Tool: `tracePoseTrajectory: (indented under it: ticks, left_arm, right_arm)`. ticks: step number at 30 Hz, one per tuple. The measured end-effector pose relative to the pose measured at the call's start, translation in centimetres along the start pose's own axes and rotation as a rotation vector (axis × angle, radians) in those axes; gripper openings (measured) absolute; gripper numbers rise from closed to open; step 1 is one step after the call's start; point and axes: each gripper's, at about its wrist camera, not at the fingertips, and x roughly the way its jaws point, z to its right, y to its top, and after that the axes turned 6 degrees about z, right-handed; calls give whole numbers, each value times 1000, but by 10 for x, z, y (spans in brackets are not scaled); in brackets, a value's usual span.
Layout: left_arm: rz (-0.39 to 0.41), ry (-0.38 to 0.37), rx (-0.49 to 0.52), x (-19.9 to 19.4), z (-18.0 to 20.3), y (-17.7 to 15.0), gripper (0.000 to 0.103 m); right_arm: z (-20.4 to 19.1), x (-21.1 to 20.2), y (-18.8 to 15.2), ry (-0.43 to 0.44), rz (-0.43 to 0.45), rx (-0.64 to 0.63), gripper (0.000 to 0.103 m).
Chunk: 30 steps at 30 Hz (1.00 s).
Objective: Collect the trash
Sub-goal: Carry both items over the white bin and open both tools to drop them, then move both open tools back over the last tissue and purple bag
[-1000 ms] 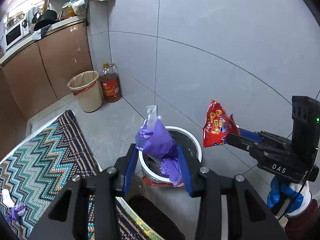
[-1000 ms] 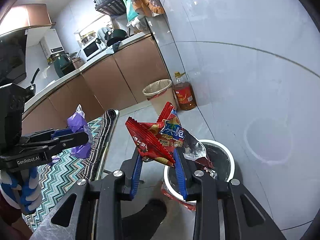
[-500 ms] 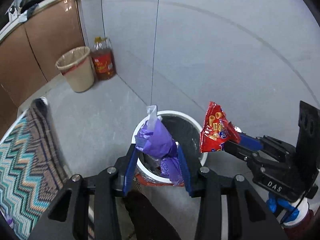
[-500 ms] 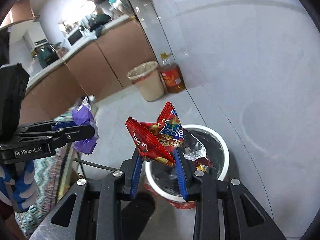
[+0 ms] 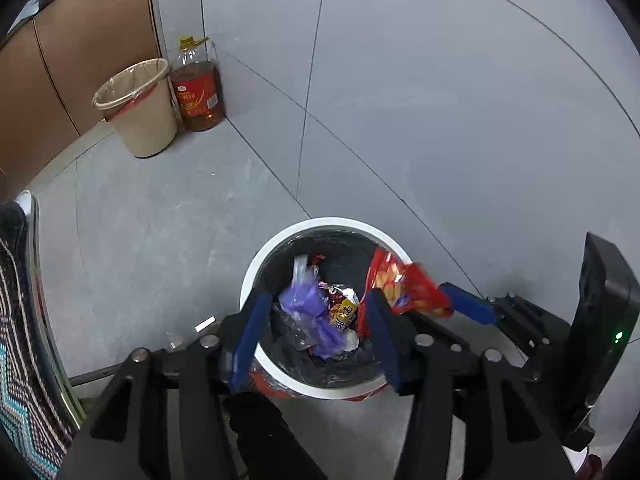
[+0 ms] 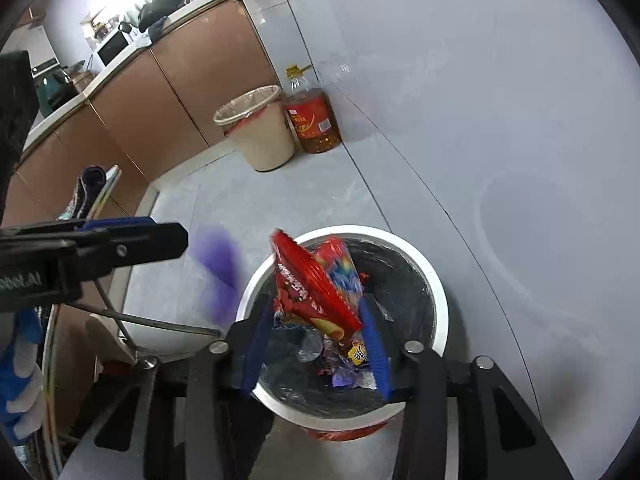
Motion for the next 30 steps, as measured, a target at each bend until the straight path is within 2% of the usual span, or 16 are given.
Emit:
tracePoseTrajectory:
  ticks: [2,7,11,15,22,24,30]
  left_arm:
    - [6,-6,0,0,-4,3,55]
    - [44,-15,-8,-20,-3,-1,55]
    - [134,-8,-1,-58,-2,-13,55]
    - [241,6,-3,-103,-6,-21,55]
    - [333,36,18,-180,-12,-38,55]
    - [372,41,18,-207,-17,-47,55]
    - [482,68,-9,-287,-41,-79,56]
  right_arm:
    - [1,-3,-1,-17,0,-1,49]
    - [3,-17,-5,-37,2,-3,49]
    - [-2,-32,-3,-33,24,-5,49]
    - [-12,-63,-1,-20,66,-12,49]
    - [-49,-136,0,14,181,-50,50]
    - [-60,-154,-1,23,212,-56,57]
    - [-102,-215,-3,23,324,-116,70]
